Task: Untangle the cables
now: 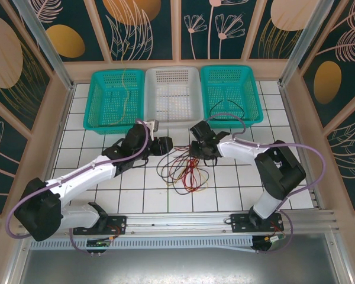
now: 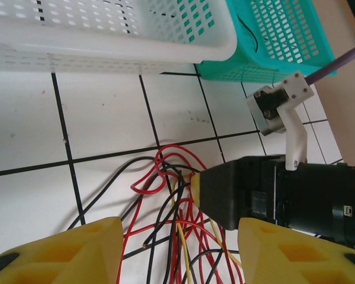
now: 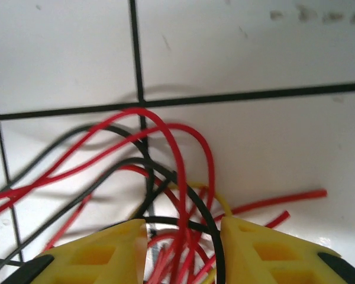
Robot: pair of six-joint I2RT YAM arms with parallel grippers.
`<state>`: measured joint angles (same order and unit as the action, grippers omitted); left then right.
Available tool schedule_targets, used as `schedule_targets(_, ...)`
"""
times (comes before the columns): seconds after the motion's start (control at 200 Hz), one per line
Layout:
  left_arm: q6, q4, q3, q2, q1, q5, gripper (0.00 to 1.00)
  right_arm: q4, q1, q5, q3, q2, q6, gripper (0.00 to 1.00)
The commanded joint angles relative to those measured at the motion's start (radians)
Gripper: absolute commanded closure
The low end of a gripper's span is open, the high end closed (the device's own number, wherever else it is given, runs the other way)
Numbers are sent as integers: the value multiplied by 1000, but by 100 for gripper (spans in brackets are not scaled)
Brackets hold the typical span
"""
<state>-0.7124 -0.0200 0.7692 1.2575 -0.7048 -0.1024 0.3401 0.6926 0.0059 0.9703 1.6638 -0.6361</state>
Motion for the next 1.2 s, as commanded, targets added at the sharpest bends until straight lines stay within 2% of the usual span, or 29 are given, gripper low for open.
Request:
schedule_targets(0.0, -2, -20, 5, -16, 8, 9, 46, 35, -1, 51, 50, 8, 26, 63)
schedule_targets(0.145, 2, -21, 15, -18, 8, 6, 46, 92, -1, 95, 75, 15, 47, 59)
schedule_targets(0.25, 3, -20, 24, -23, 9, 7, 46, 81, -5, 83, 83, 28, 63, 65)
schedule_targets(0.365, 10, -29, 33, -26, 8, 10, 46, 83, -5, 78, 101, 67, 74, 65)
schedule_targets(0.511, 13, -35, 25, -39, 8, 15, 46, 70, -8, 69, 108, 92, 81, 75)
schedule_targets(0.646, 12, -35, 21, -52, 8, 20, 46, 87, -6, 86, 130, 83, 93, 100)
schedule_targets(0.856, 51, -34, 42, -72, 8, 27, 42, 186, 48, 188, 145, -50, 127, 100)
schedule_targets(1.071, 145, -24, 104, -73, 8, 33, 37, 302, 149, 323, 198, -217, 175, 100)
schedule_targets(1.196, 214, 17, 134, -85, 8, -23, 33, 322, 235, 414, 260, -315, 222, 100)
